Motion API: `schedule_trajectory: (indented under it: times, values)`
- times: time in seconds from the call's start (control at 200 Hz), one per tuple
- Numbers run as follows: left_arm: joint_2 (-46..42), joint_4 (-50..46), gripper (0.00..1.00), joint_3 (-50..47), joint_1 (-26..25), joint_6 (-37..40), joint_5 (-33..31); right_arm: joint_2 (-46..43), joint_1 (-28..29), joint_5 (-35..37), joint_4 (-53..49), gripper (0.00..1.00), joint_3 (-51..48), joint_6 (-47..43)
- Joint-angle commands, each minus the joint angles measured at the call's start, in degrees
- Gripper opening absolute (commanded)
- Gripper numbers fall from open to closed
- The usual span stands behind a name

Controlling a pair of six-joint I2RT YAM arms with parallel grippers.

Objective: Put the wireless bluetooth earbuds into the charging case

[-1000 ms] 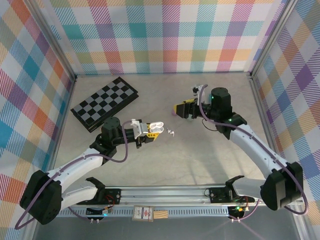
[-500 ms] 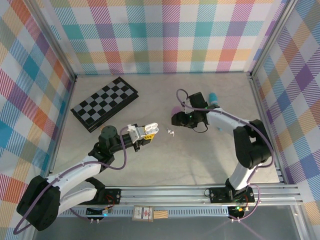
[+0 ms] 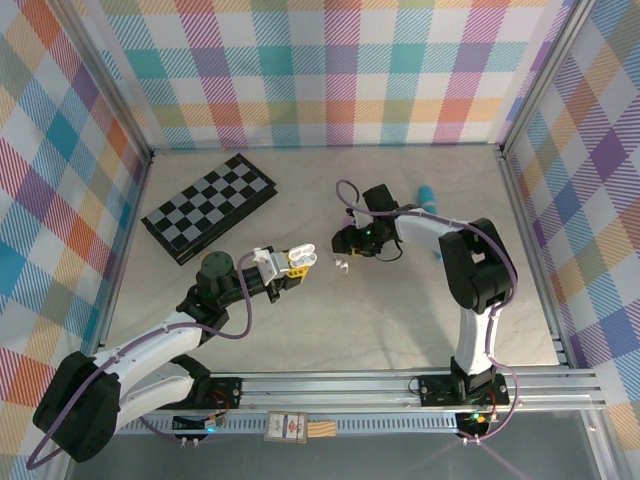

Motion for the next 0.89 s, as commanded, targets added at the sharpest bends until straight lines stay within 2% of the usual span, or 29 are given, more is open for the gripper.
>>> schedule_trajectory:
  times: [0.0, 0.15, 0.365, 0.89]
  values:
    - [-0.1, 2.9, 0.05, 0.5, -0.6, -0.6, 1.1, 2.1, 0.2, -2.5, 0.3, 0.55, 1.1, -2.1]
    - [0.7, 2.6, 0.05, 1.0, -0.6, -0.5, 1.3, 2.3, 0.3, -3.9, 1.1, 0.54, -1.2, -2.6]
    - [2.3, 2.8, 0.05, 1.8, -0.6, -0.6, 2.0, 0.1, 0.7, -6.4, 2.1, 0.46, -4.9, -3.3]
    - [2.3, 3.0, 0.05, 2.2, -0.6, -1.0, 2.4, -2.1, 1.4, -5.4, 2.4, 0.40, -8.2, -4.2]
